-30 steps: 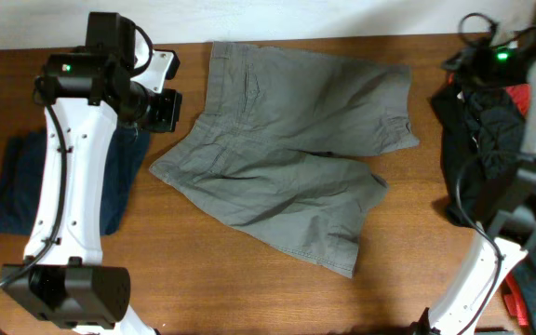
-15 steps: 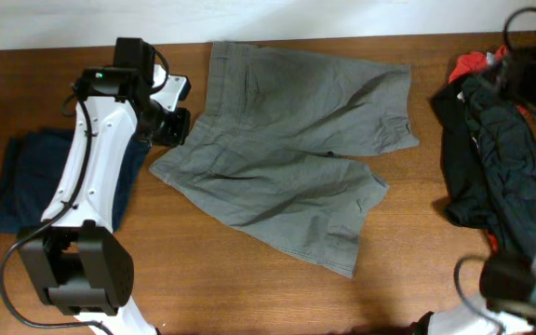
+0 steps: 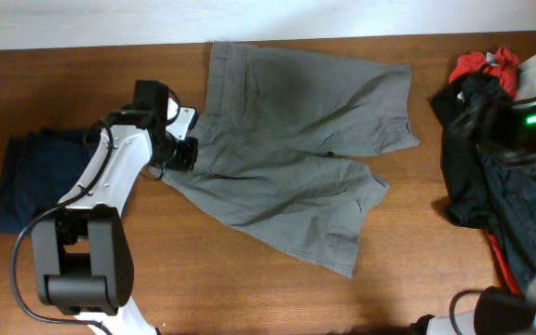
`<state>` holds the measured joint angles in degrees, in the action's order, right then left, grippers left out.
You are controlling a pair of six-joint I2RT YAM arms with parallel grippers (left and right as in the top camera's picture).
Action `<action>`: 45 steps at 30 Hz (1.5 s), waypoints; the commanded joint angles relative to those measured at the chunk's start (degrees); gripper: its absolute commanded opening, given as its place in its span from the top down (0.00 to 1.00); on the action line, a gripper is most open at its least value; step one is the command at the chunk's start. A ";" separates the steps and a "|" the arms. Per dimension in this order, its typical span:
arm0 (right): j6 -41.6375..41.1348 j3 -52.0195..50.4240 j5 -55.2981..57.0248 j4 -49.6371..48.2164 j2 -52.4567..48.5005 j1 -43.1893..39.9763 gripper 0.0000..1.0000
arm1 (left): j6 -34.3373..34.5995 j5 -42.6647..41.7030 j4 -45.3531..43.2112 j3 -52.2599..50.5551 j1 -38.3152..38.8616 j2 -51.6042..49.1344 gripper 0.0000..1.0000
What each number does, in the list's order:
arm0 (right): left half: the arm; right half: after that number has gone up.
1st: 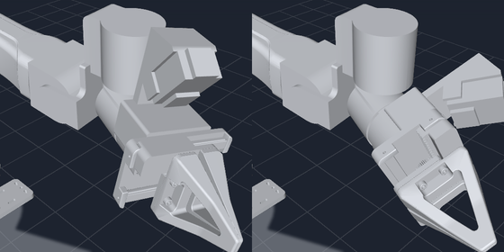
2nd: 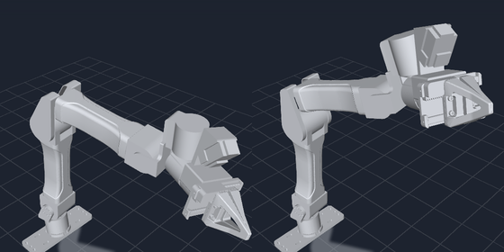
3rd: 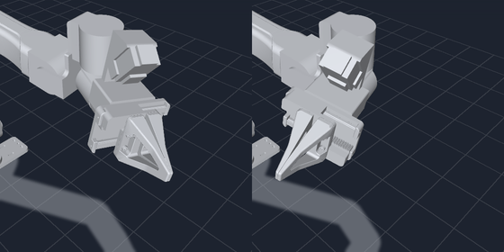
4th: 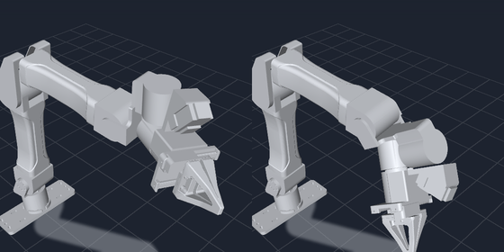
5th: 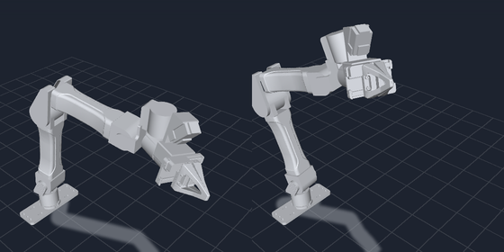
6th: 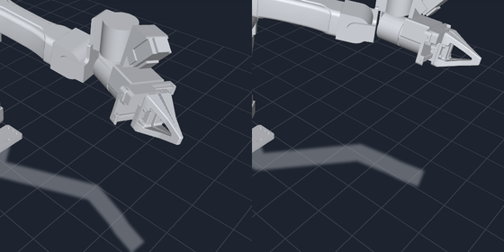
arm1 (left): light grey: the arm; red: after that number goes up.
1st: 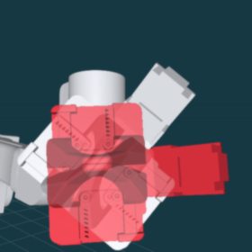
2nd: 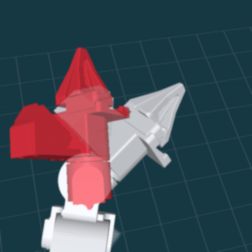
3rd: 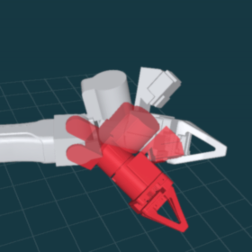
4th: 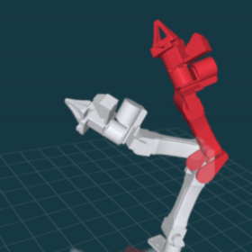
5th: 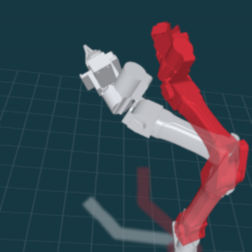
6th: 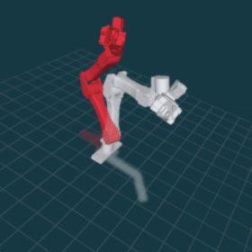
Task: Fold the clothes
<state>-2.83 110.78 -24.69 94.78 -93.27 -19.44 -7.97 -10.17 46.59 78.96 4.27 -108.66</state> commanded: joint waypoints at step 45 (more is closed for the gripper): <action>0.04 -55.56 -6.16 -37.73 0.37 6.36 0.39 | -0.68 8.50 -4.15 -9.55 -0.68 -0.42 0.84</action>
<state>-6.92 53.98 -21.45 55.61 -94.21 -12.99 -7.97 -2.50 42.57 69.89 4.01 -108.66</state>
